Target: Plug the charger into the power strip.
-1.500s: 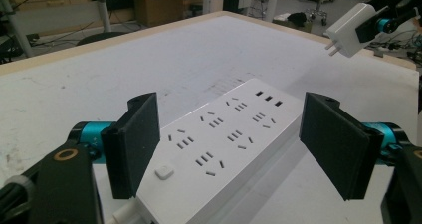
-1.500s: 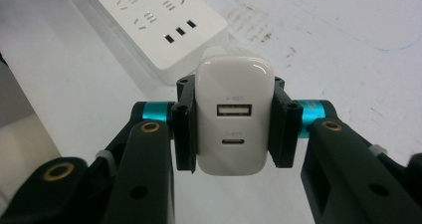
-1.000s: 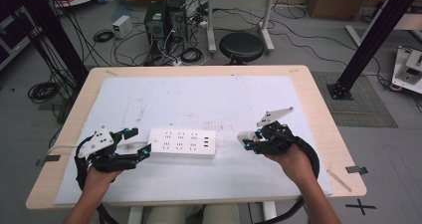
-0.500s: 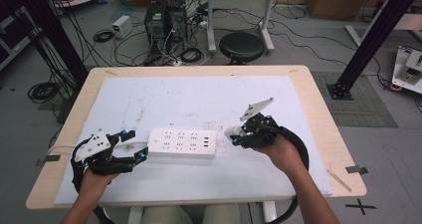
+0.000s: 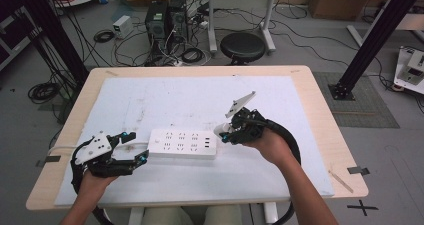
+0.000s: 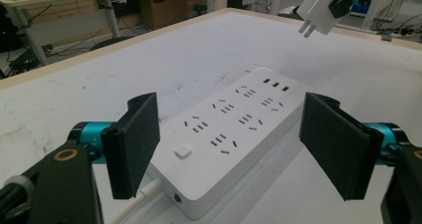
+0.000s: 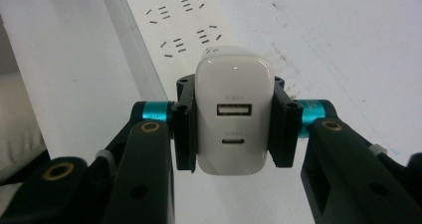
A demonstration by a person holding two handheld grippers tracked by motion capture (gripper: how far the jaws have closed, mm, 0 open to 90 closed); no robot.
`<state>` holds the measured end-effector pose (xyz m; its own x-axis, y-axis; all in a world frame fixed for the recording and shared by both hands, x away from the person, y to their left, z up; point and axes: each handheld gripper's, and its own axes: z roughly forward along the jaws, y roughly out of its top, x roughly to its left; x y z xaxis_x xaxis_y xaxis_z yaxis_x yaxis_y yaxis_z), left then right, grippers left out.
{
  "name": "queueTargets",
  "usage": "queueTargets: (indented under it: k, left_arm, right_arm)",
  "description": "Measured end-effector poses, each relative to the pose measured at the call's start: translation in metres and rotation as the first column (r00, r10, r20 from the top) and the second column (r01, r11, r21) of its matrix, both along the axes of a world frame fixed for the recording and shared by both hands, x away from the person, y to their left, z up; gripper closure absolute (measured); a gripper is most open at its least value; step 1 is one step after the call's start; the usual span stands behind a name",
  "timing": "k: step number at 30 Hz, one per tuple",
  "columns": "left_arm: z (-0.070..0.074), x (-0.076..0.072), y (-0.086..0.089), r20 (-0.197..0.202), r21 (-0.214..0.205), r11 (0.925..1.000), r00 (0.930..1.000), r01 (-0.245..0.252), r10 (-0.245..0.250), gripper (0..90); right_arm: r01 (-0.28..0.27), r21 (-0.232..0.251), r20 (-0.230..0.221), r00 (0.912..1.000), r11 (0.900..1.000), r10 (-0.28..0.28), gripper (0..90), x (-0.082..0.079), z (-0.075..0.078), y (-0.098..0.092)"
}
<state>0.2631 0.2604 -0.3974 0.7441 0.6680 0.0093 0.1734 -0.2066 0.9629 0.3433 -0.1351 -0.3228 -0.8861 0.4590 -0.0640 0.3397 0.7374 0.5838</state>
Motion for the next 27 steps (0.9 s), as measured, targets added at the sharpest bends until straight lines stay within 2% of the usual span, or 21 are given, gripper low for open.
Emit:
queueTargets:
  k: [10,14,22,27]
  left_arm:
    - [0.001,-0.002,0.005,0.007,0.007,1.0000,1.0000,0.001,-0.001,24.1]
    - [0.001,-0.003,0.006,0.011,0.009,1.0000,0.9999,0.002,-0.002,24.0]
    - [-0.001,-0.004,0.009,0.010,0.004,1.0000,0.9999,-0.004,0.004,24.1]
    - [0.000,-0.004,0.013,0.010,0.003,1.0000,0.9999,-0.009,0.009,24.0]
  right_arm:
    - [-0.062,-0.041,0.002,0.9980,0.9972,0.063,63.5,0.014,0.004,0.026]
    - [-0.092,-0.065,-0.008,0.9957,0.9936,0.092,63.5,0.019,0.003,0.039]
    - [-0.127,-0.083,-0.016,0.9919,0.9884,0.126,63.5,0.026,0.002,0.053]
    - [-0.155,-0.116,-0.021,0.9879,0.9810,0.154,63.5,0.031,-0.001,0.063]
